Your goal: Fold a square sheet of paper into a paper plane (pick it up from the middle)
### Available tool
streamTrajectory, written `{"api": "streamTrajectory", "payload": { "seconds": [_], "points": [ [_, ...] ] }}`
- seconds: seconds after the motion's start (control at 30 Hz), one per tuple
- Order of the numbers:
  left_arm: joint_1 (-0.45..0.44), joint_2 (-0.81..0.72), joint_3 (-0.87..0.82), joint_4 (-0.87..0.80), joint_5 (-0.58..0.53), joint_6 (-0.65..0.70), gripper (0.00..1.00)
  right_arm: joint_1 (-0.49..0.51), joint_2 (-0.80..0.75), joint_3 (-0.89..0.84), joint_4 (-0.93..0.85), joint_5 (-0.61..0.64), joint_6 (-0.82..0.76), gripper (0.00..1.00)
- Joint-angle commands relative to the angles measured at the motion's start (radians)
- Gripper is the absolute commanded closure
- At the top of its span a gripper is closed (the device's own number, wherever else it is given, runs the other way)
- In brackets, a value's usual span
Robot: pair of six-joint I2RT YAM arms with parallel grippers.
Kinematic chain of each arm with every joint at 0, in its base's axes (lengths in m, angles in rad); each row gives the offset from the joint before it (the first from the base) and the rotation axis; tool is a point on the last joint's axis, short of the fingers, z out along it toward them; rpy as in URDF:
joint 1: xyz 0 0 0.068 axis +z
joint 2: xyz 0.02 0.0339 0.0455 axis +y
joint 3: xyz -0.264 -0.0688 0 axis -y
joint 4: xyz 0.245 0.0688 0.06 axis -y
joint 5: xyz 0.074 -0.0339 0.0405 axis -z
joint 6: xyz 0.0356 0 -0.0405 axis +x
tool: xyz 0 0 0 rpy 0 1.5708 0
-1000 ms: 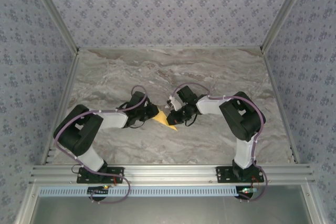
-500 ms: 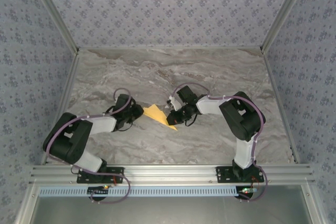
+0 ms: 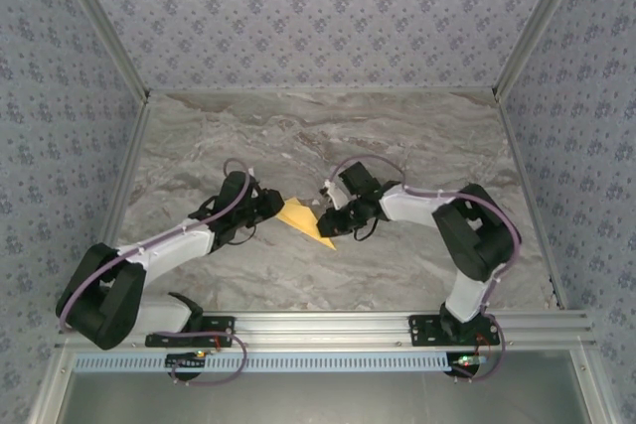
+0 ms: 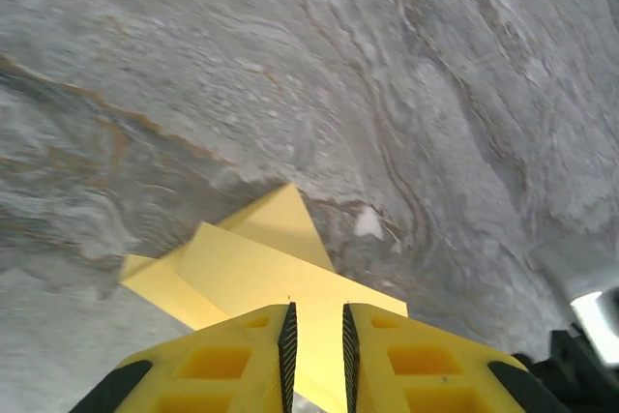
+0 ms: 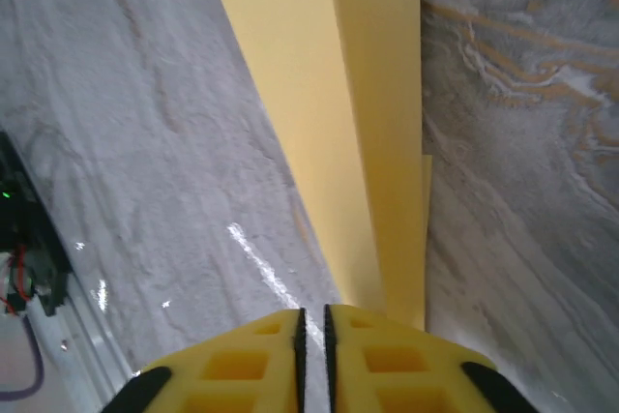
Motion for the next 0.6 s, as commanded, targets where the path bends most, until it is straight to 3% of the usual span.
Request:
{"api": "streamTrajectory", "payload": {
  "seconds": [0.0, 0.17, 0.33, 0.57],
  "points": [
    [-0.039, 0.013, 0.031, -0.036, 0.021, 0.014, 0.76, -0.026, -0.098, -0.03, 0.012, 0.059, 0.052, 0.79],
    [-0.1, 0.063, 0.091, -0.108, -0.021, -0.015, 0.71, -0.057, -0.148, -0.108, 0.056, 0.135, 0.092, 0.69],
    [-0.179, 0.16, 0.229, -0.315, -0.117, -0.064, 0.55, -0.059, -0.171, -0.155, 0.076, 0.226, 0.107, 0.56],
    [-0.273, 0.365, 0.485, -0.622, -0.234, -0.139, 0.33, -0.06, -0.177, -0.176, 0.062, 0.326, 0.124, 0.49]
  ]
}}
